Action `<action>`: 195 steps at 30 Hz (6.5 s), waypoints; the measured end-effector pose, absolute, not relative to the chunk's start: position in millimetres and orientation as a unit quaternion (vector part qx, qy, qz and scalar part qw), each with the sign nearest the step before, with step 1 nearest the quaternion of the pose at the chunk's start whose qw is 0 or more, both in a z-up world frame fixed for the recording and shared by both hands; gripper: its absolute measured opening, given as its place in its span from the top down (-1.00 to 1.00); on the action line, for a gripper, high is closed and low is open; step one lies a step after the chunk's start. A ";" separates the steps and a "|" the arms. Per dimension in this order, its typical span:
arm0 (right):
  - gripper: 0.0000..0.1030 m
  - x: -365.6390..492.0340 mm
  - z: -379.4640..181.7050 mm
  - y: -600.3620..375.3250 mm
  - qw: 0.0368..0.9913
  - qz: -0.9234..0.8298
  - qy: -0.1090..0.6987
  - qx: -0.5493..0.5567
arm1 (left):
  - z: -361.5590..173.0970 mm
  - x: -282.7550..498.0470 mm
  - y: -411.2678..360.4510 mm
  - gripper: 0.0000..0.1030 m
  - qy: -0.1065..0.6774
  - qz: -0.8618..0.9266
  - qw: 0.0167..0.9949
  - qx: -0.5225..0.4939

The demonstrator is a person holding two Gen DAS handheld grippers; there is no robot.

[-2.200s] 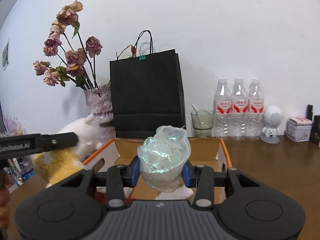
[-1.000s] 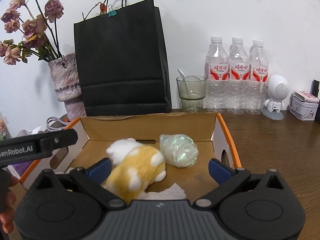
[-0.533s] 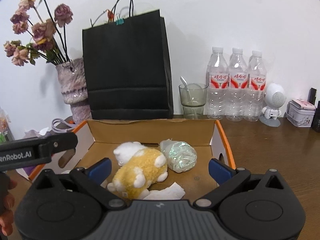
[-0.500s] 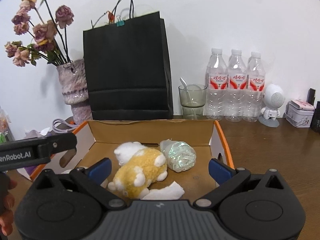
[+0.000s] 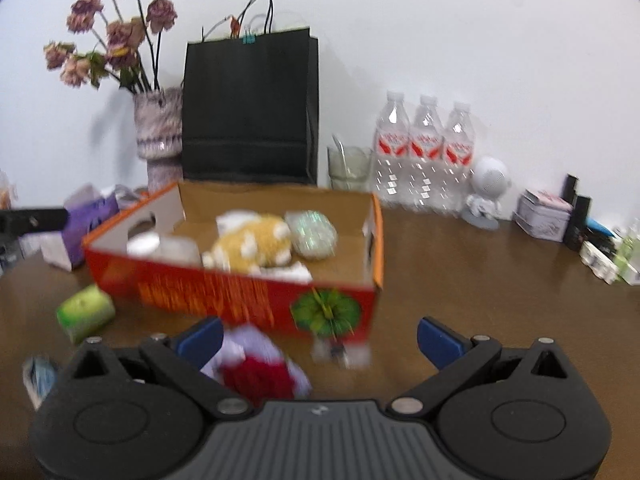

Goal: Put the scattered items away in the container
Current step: 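Grasp the white round object with the right gripper while the left grasps the snack packet, then lower the white object and snack packet into the cardboard box and release, then lift both open grippers out of the box and move back over the table, then grasp the red rose with the right gripper while the left grasps the white round tin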

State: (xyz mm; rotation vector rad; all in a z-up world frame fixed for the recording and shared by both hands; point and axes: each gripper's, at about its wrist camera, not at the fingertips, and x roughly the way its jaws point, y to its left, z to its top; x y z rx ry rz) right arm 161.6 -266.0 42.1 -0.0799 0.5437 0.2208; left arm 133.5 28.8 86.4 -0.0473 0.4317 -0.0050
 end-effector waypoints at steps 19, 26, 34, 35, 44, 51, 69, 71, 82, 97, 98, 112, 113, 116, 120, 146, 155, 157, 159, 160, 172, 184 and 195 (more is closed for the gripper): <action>-1.00 98.2 -17.5 -307.6 0.942 0.072 0.327 -0.002 | 13.4 69.7 43.3 -1.00 0.302 -0.014 0.953 -0.004; -1.00 105.1 -16.6 -305.9 0.944 0.063 0.325 -0.008 | 9.1 79.3 31.4 -1.00 0.311 -0.028 0.950 0.008; -0.45 136.5 -20.4 -302.5 0.939 0.083 0.333 -0.023 | -4.2 96.3 19.6 -0.67 0.335 -0.032 0.941 0.020; -0.26 138.9 -19.4 -303.6 0.940 0.087 0.331 -0.016 | -3.0 94.6 20.3 -0.19 0.327 -0.038 0.944 0.015; 0.51 124.5 -11.0 -302.8 0.949 0.093 0.301 -0.009 | 7.2 90.8 19.8 0.33 0.305 -0.053 0.951 0.001; 0.51 119.0 -6.3 -300.9 0.952 0.097 0.289 -0.004 | 14.0 85.3 20.0 0.34 0.289 -0.056 0.956 -0.007; 0.51 141.9 43.0 -251.9 0.961 0.149 0.231 0.004 | 70.9 125.9 0.2 0.33 0.209 -0.079 0.974 -0.028; 0.51 152.8 51.1 -242.7 0.961 0.156 0.226 0.002 | 77.0 137.7 -3.0 0.33 0.203 -0.082 0.975 -0.033; 0.51 222.0 77.1 -206.6 0.965 0.165 0.203 0.003 | 85.6 204.6 -16.9 0.33 0.197 -0.076 0.976 -0.057; 0.51 287.8 49.6 -208.5 0.954 0.153 0.259 0.004 | 66.9 270.4 -8.7 0.33 0.232 -0.046 0.970 -0.056; 0.51 289.3 48.6 -210.1 0.953 0.151 0.261 0.005 | 65.9 270.8 -8.6 0.33 0.234 -0.045 0.970 -0.056; -1.00 291.9 50.7 -214.4 0.956 0.109 0.272 -0.001 | 67.3 271.4 -10.4 -1.00 0.235 0.021 0.971 -0.035; -1.00 291.0 52.3 -215.2 0.957 0.107 0.269 -0.003 | 68.4 270.7 -9.5 -1.00 0.234 0.018 0.971 -0.038; -1.00 290.6 56.0 -220.6 0.956 0.120 0.267 0.016 | 70.4 269.0 -8.8 -1.00 0.231 0.016 0.972 -0.041; -1.00 289.6 57.8 -220.8 0.957 0.118 0.264 0.014 | 71.8 267.4 -10.7 -1.00 0.229 0.013 0.973 -0.033; -1.00 272.7 73.8 -217.8 0.961 0.131 0.245 0.002 | 91.1 239.5 -2.1 -1.00 0.203 -0.003 0.978 -0.042; -1.00 242.2 82.2 -229.2 0.963 0.130 0.234 -0.017 | 96.8 197.4 19.4 -1.00 0.197 -0.002 0.980 -0.031; -1.00 232.3 81.7 -235.6 0.963 0.129 0.236 -0.019 | 95.3 185.3 25.7 -1.00 0.199 0.001 0.980 -0.027; -1.00 222.2 80.0 -241.8 0.963 0.126 0.238 -0.023 | 92.3 173.7 31.1 -1.00 0.203 0.004 0.979 -0.023; -1.00 215.9 78.1 -245.1 0.962 0.125 0.240 -0.026 | 89.9 167.2 34.1 -1.00 0.206 0.004 0.978 -0.020; -1.00 151.1 25.8 -260.2 0.950 0.126 0.283 -0.038 | 45.9 121.7 36.3 -1.00 0.263 -0.033 0.964 -0.009; -1.00 123.0 -2.1 -262.9 0.945 0.120 0.304 -0.019 | 5.6 110.3 -11.1 -1.00 0.319 -0.096 0.943 0.031; -1.00 131.4 -1.8 -255.3 0.943 0.126 0.307 -0.023 | -0.7 122.0 -16.7 0.22 0.318 -0.113 0.941 0.022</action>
